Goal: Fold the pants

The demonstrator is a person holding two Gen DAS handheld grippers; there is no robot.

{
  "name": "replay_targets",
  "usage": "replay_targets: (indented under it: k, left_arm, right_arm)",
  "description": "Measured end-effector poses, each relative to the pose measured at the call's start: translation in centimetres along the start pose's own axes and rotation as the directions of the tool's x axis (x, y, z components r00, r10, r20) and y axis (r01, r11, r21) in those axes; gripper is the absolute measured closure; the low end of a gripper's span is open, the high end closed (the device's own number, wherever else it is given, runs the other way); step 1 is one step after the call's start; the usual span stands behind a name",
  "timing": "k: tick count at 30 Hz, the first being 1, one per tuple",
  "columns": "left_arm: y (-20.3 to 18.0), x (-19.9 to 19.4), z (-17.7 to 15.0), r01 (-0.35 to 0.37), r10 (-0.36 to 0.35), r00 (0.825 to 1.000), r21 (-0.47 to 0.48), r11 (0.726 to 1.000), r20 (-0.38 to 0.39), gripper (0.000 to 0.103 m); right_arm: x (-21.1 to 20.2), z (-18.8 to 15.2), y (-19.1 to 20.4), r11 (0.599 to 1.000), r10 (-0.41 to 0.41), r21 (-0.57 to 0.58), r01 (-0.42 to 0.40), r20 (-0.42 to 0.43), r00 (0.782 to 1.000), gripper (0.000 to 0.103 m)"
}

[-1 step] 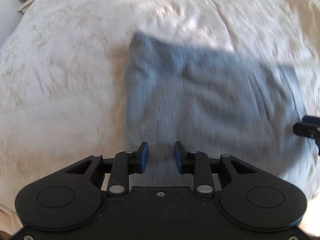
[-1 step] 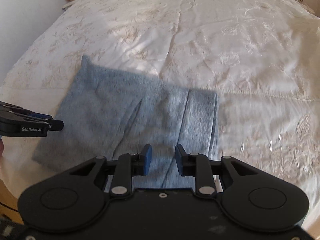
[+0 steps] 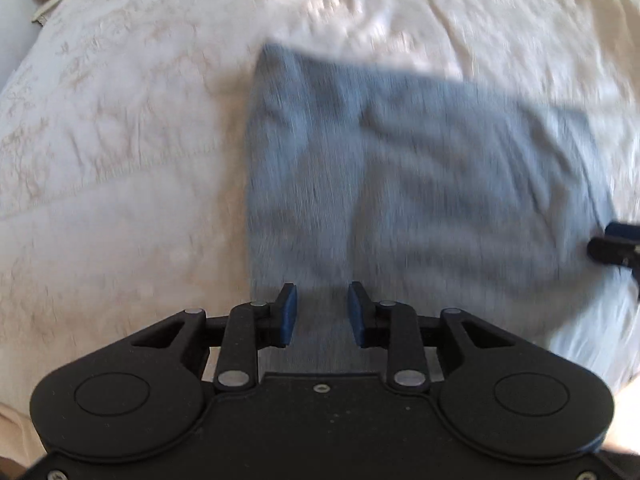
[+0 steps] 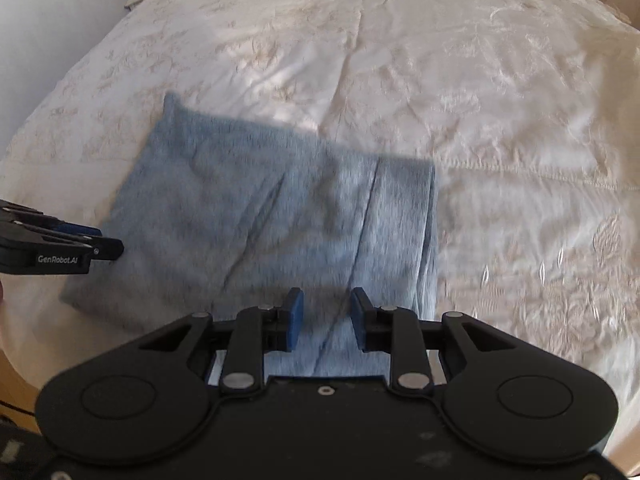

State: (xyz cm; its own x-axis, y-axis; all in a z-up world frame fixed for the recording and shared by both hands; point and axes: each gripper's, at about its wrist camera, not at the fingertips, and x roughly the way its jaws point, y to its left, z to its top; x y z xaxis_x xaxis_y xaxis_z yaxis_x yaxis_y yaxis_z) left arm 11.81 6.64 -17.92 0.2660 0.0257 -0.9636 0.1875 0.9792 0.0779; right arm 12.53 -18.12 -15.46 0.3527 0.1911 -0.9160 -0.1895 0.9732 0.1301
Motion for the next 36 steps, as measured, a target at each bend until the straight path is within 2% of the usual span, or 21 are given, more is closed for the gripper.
replay_targets:
  k: [3, 6, 8, 11, 14, 19, 23, 25, 28, 30, 36]
  left_arm:
    - [-1.0, 0.8, -1.8, -0.057, 0.056, 0.998, 0.052, 0.997, 0.01, 0.065]
    - [-1.2, 0.7, -1.5, -0.068, 0.068, 0.998, 0.05, 0.996, 0.012, 0.066]
    - [-0.8, -0.5, -1.1, -0.047, 0.046, 0.999, 0.012, 0.999, 0.027, 0.066]
    - [0.5, -2.4, -0.6, -0.017, 0.021, 0.996, -0.052, 0.999, 0.088, 0.064]
    - [1.8, -2.9, 0.2, -0.019, 0.028, 0.993, -0.082, 0.996, 0.117, 0.057]
    - [2.7, -1.4, 1.6, -0.007, 0.016, 0.992, -0.066, 0.998, 0.125, 0.055]
    - [2.6, 1.2, 1.8, 0.047, -0.046, 0.997, -0.017, 0.999, 0.07, 0.055]
    - [2.5, 2.2, 1.5, 0.046, -0.046, 0.997, 0.01, 0.999, 0.059, 0.05]
    - [2.8, 3.0, 1.2, 0.019, -0.02, 0.997, 0.013, 1.0, 0.077, 0.035]
    - [3.6, 3.4, 1.0, 0.032, -0.031, 0.996, -0.008, 0.999, 0.087, 0.023]
    - [6.9, 4.3, 0.9, 0.192, -0.185, 0.98, -0.108, 0.975, 0.074, 0.017]
  right_arm:
    - [0.4, -2.1, -0.1, 1.0, -0.005, 0.0, 0.005, -0.038, 0.999, 0.074]
    - [0.1, -2.4, -0.4, 1.0, 0.015, 0.012, -0.015, -0.04, 0.999, 0.074]
    - [-0.8, -1.9, -0.9, 0.999, 0.034, 0.02, -0.034, -0.016, 0.999, 0.073]
    - [-2.4, -1.1, -2.6, 0.996, 0.062, 0.064, -0.067, 0.071, 0.996, 0.071]
    - [-2.3, 0.1, -4.8, 0.99, 0.063, 0.12, -0.076, 0.113, 0.992, 0.066]
    - [0.8, 1.7, -7.2, 0.976, 0.094, 0.196, -0.1, 0.039, 0.995, 0.064]
    - [3.5, 2.1, -8.0, 0.959, 0.082, 0.272, -0.079, 0.003, 0.997, 0.06]
    - [4.2, 2.2, -8.2, 0.951, 0.084, 0.3, -0.079, -0.004, 0.996, 0.056]
    - [5.0, 2.0, -8.5, 0.937, 0.099, 0.337, -0.091, -0.006, 0.995, 0.054]
    - [5.3, 1.8, -8.8, 0.931, 0.108, 0.351, -0.101, -0.001, 0.994, 0.052]
    - [5.9, 1.6, -9.3, 0.918, 0.148, 0.367, -0.146, 0.023, 0.989, 0.051]
